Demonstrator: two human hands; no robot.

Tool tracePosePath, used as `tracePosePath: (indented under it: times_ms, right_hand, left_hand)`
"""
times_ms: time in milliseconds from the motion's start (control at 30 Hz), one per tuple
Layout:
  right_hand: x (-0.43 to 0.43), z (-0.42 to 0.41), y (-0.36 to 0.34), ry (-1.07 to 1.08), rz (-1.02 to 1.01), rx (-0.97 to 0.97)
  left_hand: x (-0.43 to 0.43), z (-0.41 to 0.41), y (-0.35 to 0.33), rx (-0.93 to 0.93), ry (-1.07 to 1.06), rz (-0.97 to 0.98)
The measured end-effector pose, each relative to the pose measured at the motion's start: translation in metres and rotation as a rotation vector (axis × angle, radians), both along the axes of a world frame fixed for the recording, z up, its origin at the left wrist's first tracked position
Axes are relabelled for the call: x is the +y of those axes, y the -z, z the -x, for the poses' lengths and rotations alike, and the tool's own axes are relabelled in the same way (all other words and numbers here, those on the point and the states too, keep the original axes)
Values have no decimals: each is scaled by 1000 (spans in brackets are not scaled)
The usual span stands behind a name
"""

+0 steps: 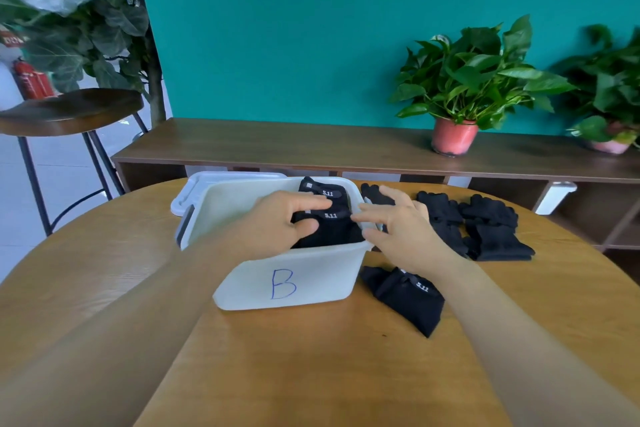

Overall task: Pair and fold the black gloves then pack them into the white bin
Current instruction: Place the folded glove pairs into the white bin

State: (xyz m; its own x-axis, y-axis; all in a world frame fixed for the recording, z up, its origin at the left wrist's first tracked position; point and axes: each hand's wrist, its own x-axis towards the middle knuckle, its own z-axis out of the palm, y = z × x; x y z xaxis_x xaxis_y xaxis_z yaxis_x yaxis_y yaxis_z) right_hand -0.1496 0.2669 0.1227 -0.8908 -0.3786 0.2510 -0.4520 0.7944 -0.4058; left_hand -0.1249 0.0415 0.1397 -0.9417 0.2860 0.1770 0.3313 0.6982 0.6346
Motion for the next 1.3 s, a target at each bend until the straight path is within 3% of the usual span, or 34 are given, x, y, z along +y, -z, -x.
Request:
tracePosePath:
  times_ms: [233,533,833,967,1300]
  right_hand:
    - [53,-45,22,201,85,-11]
    - [87,-73,65,373,101,-121]
    - [84,-50,117,402,28,-156]
    - [90,-50,130,378,95,-203]
    - [86,-66,145,250,226,-156]
  left_hand:
    - [68,-37,22,51,66,-119]
    - [135,-30,90,-25,85,34]
    - [158,11,133,-110,1,367]
    - [158,4,145,-77,-29,487]
    - [139,-64,151,31,-145,548]
